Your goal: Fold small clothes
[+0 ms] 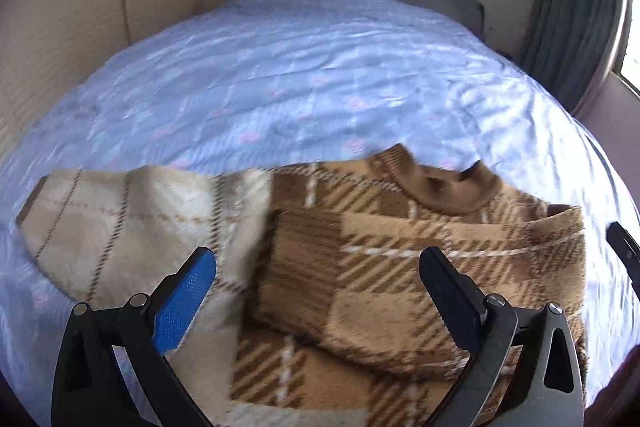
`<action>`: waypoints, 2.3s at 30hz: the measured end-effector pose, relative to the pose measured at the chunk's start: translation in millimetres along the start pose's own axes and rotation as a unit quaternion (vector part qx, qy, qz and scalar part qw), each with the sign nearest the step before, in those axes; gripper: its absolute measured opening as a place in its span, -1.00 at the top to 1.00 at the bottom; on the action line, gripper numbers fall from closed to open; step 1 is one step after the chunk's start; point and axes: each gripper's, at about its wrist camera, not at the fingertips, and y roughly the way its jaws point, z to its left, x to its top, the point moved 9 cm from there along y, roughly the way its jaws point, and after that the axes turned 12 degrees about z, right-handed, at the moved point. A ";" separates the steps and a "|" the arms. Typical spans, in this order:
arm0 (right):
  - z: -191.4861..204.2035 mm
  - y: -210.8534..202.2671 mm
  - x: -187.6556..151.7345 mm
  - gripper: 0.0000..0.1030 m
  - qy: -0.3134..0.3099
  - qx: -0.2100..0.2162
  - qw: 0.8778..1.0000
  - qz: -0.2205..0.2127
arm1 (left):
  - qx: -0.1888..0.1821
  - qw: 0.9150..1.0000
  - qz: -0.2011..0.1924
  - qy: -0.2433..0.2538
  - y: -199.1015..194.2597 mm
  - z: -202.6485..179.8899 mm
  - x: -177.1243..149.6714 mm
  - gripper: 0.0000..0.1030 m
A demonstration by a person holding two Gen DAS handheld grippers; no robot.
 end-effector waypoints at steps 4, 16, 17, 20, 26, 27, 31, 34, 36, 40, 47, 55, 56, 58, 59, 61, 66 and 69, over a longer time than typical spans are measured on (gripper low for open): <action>9.8 18.5 2.9 0.18 -0.025 0.003 1.000 0.019 | 0.006 1.000 0.018 0.025 18.0 -16.1 0.1 -1.00; -2.0 83.4 -29.0 0.17 0.002 0.044 0.993 0.107 | 0.008 0.998 0.062 0.030 52.1 -11.7 -25.3 -1.00; -1.2 87.6 -31.1 0.16 -0.005 0.036 0.993 0.111 | 0.012 0.997 0.061 0.034 52.2 -12.1 -25.7 -1.00; 2.3 89.0 -31.1 0.16 -0.024 0.016 0.993 0.116 | 0.015 0.997 0.066 0.033 51.2 -10.6 -25.4 -1.00; 6.0 41.3 -27.8 0.17 -0.033 -0.001 0.996 0.081 | 0.011 0.997 0.072 0.017 38.9 -2.8 -33.0 -1.00; 6.2 31.8 -31.9 0.17 -0.034 0.000 0.996 0.077 | 0.012 0.997 0.072 0.018 37.7 -2.4 -35.3 -1.00; 5.8 15.6 -59.1 0.17 -0.022 0.019 0.995 0.096 | 0.017 0.997 0.069 0.026 33.8 -3.8 -42.0 -1.00; 5.3 23.6 -80.2 0.17 -0.023 0.021 0.992 0.124 | 0.020 0.997 0.070 0.030 34.8 -4.6 -44.2 -1.00; 4.8 35.3 -91.6 0.16 -0.021 0.027 0.990 0.140 | 0.021 0.997 0.074 0.028 38.3 -3.8 -45.3 -1.00; 5.5 34.5 -90.7 0.16 -0.021 0.021 0.990 0.139 | 0.025 0.996 0.075 0.029 34.7 -4.9 -43.5 -1.00; 21.6 -3.4 -72.8 -0.01 -0.009 0.022 0.993 0.112 | 0.016 0.998 0.058 0.009 0.9 15.3 -40.4 -1.00; 101.0 -32.4 -61.8 -0.08 -0.010 0.031 0.997 0.077 | 0.045 0.998 0.026 -0.029 -43.0 102.9 -33.7 -1.00; 113.8 -33.7 -61.8 -0.08 -0.013 0.029 0.997 0.076 | 0.051 0.998 0.020 -0.038 -48.4 123.3 -32.5 -1.00; 141.0 -34.5 -61.9 -0.08 -0.020 0.023 0.997 0.072 | 0.062 0.997 0.016 -0.051 -53.6 156.1 -33.0 -1.00; 155.4 -34.9 -61.9 -0.08 -0.022 0.022 0.997 0.070 | 0.067 0.996 0.015 -0.058 -54.5 170.7 -33.3 -1.00; 185.0 -34.0 -61.9 -0.08 -0.027 0.022 0.997 0.068 | 0.080 0.994 0.010 -0.074 -56.5 204.7 -34.6 -1.00; 250.6 -27.3 -66.5 -0.08 -0.040 0.026 0.996 0.069 | 0.102 0.986 0.004 -0.134 -53.0 294.9 -38.1 -0.95; 286.0 -19.9 -70.7 -0.08 -0.048 0.029 0.996 0.073 | 0.101 0.981 0.001 -0.165 -46.3 331.9 -36.7 -0.78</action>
